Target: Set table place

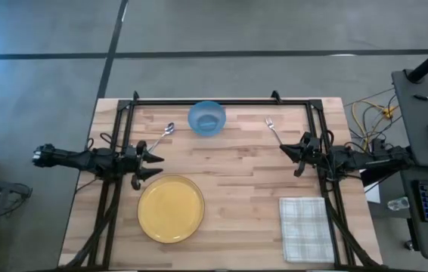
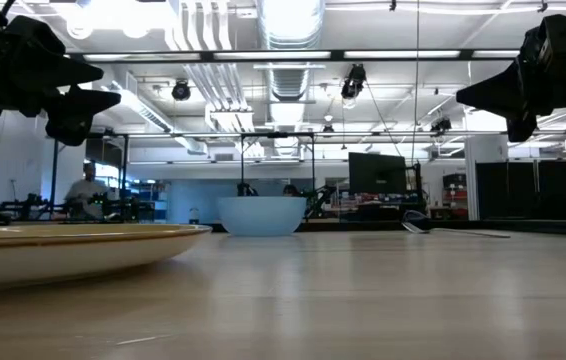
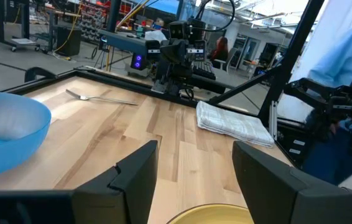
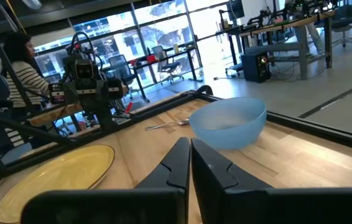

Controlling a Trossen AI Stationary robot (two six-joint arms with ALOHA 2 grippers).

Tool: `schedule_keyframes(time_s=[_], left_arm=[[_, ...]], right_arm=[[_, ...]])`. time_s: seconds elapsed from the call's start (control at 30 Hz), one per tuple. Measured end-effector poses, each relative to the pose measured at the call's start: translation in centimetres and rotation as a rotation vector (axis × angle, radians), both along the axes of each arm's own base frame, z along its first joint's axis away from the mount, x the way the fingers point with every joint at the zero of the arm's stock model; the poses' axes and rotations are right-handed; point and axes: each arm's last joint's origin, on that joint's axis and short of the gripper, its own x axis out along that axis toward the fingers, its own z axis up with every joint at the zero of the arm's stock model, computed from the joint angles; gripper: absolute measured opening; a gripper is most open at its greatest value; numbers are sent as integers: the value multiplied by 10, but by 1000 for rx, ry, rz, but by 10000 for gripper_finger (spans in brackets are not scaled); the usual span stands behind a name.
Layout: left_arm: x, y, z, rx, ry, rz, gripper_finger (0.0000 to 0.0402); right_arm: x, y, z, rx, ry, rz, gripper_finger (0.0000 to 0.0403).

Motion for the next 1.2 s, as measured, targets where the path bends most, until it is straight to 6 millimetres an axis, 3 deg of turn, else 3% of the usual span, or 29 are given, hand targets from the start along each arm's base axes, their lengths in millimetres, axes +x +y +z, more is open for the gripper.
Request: schedule_keyframes(time_s=[0.7, 0.93, 1.0, 1.2], left_arm=[[0, 0, 0, 0, 0, 0, 193], [0, 0, 0, 0, 0, 0, 193], [0, 0, 0, 0, 0, 0, 193], [0, 0, 0, 0, 0, 0, 193]], right_arm=[[0, 0, 4, 23, -53, 1, 9], [0, 6, 15, 160, -200, 243, 9], [1, 6, 14, 243, -211, 224, 9], [1, -5, 8, 719, -431, -161, 9]])
